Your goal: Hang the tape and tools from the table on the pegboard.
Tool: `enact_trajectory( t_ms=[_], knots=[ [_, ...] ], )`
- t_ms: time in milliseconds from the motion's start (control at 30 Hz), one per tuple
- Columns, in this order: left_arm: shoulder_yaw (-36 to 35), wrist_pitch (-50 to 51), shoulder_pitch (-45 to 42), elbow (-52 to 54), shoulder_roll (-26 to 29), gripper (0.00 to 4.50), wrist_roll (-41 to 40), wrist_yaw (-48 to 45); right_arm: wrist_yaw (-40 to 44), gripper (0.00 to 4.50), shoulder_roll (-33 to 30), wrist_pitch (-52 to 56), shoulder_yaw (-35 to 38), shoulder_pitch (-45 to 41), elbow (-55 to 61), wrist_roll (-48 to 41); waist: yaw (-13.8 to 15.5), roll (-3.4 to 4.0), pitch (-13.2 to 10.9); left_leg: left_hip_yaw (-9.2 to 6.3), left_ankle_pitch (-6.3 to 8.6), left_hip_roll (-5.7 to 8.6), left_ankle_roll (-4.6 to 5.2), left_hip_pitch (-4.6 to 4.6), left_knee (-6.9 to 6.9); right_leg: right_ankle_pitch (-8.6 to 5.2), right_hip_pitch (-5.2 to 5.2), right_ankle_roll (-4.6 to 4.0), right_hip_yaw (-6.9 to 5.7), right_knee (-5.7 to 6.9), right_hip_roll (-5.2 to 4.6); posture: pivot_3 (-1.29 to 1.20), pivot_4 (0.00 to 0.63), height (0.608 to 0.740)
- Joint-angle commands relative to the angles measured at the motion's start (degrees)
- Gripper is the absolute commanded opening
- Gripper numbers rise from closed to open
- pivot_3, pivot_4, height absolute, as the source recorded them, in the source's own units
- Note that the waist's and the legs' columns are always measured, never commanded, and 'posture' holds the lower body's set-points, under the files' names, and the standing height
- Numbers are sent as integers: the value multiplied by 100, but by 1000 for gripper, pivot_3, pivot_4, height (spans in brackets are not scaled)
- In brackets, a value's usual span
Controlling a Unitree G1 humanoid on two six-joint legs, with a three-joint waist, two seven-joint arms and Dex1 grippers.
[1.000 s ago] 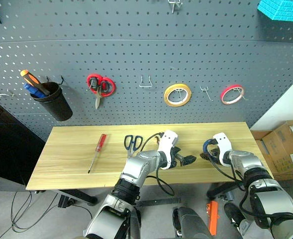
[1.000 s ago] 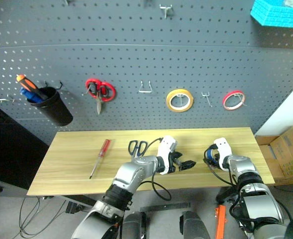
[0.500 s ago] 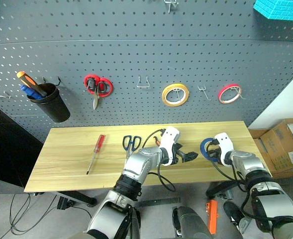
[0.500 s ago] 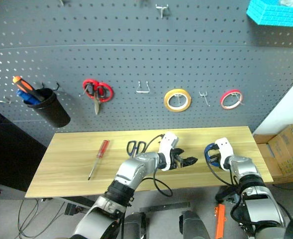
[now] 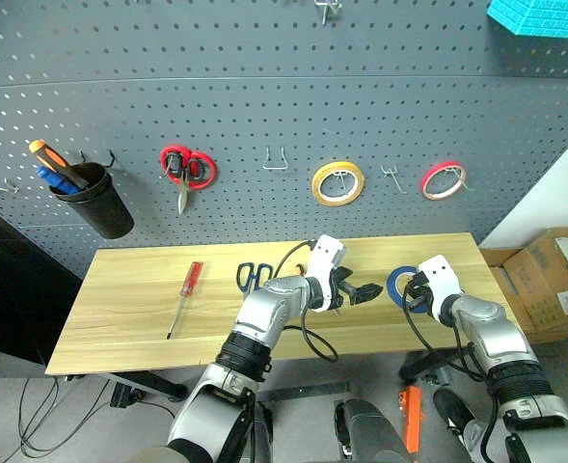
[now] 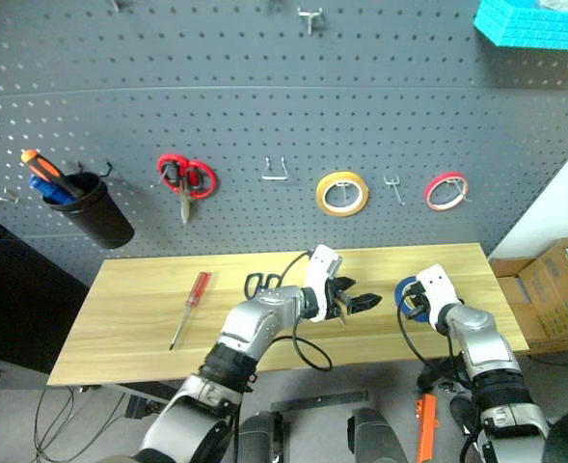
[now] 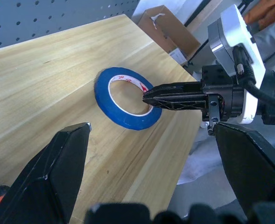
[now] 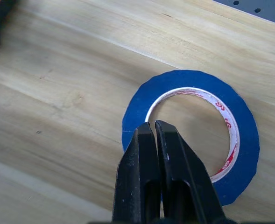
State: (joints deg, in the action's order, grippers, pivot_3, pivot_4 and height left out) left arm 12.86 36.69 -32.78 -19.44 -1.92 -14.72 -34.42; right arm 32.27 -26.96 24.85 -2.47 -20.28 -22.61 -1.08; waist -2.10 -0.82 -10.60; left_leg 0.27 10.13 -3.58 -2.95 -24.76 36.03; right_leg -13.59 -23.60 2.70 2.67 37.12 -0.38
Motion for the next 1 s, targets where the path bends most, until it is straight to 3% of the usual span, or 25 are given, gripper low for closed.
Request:
enact_trajectory(
  t_ms=[33,333,367,800,900,1000],
  knots=[
    [-90,-142,-159,82,-108,4500,-77,-55,138,1281,-138,-99,-35,-340,-362,72,-14,-1,-1,1,0,1,0,0,2,1,0,-1,1,0,0,-31,126,740],
    [-26,107,351,198,-237,4500,-42,79,494,4388,-56,-650,-420,-1144,-2095,389,-5,-9,-7,-2,1,-1,2,0,-12,-2,2,0,-1,-3,1,16,183,740],
    [-34,167,420,261,-243,4500,-58,101,545,4448,-25,-655,-428,-1212,-2214,386,-3,-11,-11,-1,1,-1,2,0,-13,-2,1,1,0,-3,1,24,192,740],
    [-151,648,1236,786,-396,4500,-222,554,853,4448,219,-722,-437,-1887,-3484,491,62,-18,-65,-7,1,-1,2,1,-9,-14,3,-21,-2,0,0,68,235,740],
    [-178,703,1269,860,-402,4500,-237,589,754,3865,180,-653,-338,-1986,-3757,448,56,-24,-75,-5,1,0,2,1,-9,-14,4,-20,-1,-1,-1,69,234,740],
    [-190,746,1269,925,-397,4500,-263,603,676,2880,182,-495,-188,-2046,-3908,353,59,-25,-76,-8,1,-1,2,1,-9,-14,4,-21,-4,0,-1,71,230,740]
  ],
)
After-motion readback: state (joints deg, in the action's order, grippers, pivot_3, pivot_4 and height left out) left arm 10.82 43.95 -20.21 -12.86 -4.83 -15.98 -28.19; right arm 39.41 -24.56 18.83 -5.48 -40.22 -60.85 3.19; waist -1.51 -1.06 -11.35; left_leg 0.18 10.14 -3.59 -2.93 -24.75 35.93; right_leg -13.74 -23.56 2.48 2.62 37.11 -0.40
